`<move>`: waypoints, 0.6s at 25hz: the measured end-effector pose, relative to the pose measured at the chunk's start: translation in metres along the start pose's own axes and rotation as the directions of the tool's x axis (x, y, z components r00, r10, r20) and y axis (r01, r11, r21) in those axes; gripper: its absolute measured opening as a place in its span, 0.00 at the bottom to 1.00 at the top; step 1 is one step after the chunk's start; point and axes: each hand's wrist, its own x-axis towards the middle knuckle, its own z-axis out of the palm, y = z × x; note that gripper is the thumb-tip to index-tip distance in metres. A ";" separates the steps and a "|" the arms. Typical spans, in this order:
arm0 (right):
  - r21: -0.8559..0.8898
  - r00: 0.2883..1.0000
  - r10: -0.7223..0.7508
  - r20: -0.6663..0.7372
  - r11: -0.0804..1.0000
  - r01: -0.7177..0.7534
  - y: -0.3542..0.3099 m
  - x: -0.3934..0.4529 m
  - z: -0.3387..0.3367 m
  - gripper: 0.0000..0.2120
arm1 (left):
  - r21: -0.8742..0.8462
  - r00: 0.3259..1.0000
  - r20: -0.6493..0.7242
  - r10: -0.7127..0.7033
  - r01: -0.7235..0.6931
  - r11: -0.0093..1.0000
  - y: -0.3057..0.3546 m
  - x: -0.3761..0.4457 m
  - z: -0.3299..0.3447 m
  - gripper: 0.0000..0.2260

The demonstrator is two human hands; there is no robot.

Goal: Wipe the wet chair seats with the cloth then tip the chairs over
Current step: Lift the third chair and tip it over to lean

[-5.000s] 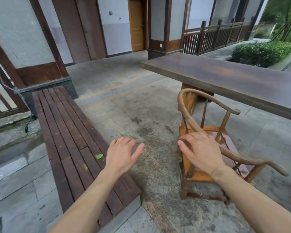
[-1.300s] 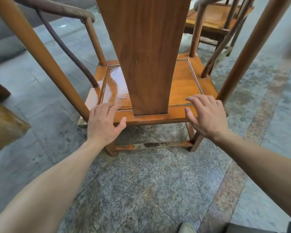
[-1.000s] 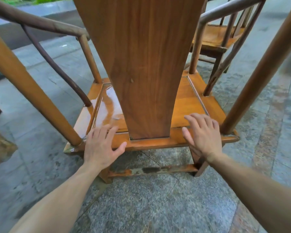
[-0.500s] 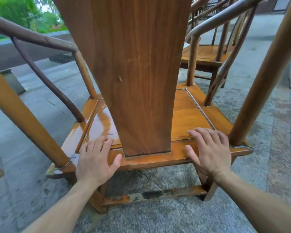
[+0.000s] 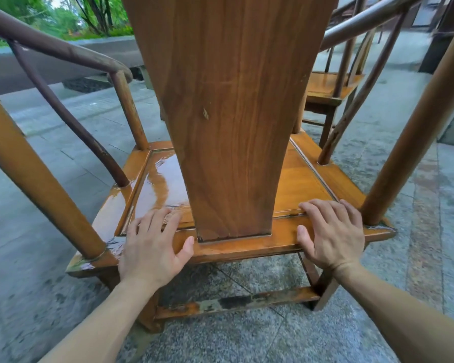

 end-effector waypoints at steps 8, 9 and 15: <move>0.019 0.998 -0.062 -0.023 0.998 0.063 0.029 0.038 0.041 0.23 | 0.014 0.998 0.018 -0.056 0.055 0.998 0.018 0.032 0.016 0.31; 0.032 0.997 -0.071 -0.030 0.997 0.072 0.033 0.044 0.050 0.23 | 0.020 0.998 0.023 -0.063 0.062 0.998 0.019 0.036 0.020 0.30; 0.098 0.996 -0.094 0.011 0.991 0.092 0.055 0.083 0.091 0.25 | -0.020 0.991 0.033 -0.130 0.131 0.991 0.035 0.065 0.031 0.32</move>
